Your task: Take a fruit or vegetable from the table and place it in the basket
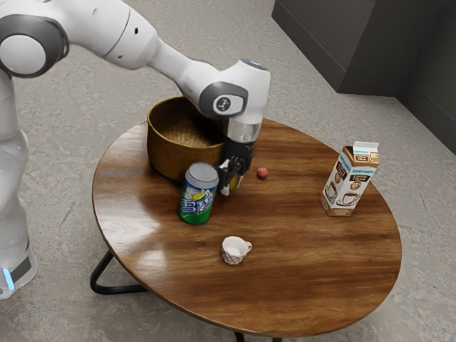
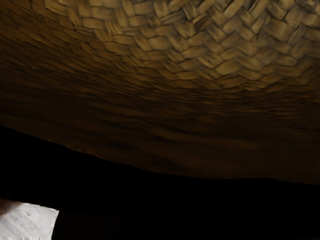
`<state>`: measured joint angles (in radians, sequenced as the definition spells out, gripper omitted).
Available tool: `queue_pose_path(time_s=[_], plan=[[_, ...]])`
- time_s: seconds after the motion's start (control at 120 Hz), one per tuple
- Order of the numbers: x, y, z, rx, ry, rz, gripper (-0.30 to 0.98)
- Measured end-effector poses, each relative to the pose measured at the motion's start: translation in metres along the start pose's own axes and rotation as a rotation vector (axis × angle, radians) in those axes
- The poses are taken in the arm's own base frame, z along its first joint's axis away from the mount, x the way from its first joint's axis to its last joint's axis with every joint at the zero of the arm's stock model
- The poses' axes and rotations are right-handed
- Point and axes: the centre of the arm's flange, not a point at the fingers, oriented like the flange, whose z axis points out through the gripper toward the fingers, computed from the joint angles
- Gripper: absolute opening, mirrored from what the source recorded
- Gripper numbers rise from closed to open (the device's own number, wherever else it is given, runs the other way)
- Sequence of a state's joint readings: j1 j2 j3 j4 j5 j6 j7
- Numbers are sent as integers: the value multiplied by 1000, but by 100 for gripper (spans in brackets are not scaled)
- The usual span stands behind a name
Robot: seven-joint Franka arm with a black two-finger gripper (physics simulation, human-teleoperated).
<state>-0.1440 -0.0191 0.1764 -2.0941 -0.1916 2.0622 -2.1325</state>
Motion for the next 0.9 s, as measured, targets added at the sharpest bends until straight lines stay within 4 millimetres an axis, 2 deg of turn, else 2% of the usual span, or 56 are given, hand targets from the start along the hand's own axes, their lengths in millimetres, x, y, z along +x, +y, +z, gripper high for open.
queue_pose_path(time_s=[0.1,0.175,0.208,0.333,0.433,0.483,0.55,0.625,0.667,0.708,0.75,0.9], plan=[[4,16,-27,-56,-36,-24,21],[12,30,-33,-91,-61,-57,17],[14,36,-34,-109,-81,-71,20],[8,72,-66,-225,-172,-104,23],[10,82,-84,-282,-211,-116,21],[11,78,-103,-318,-229,-107,21],[8,69,-147,-394,-244,-71,21],[8,42,-195,-457,-260,-31,21],[9,18,-211,-466,-255,-5,22],[23,1,-209,-450,-234,-6,22],[40,-9,-203,-428,-212,-23,22],[90,-26,-179,-350,-152,-99,21]])
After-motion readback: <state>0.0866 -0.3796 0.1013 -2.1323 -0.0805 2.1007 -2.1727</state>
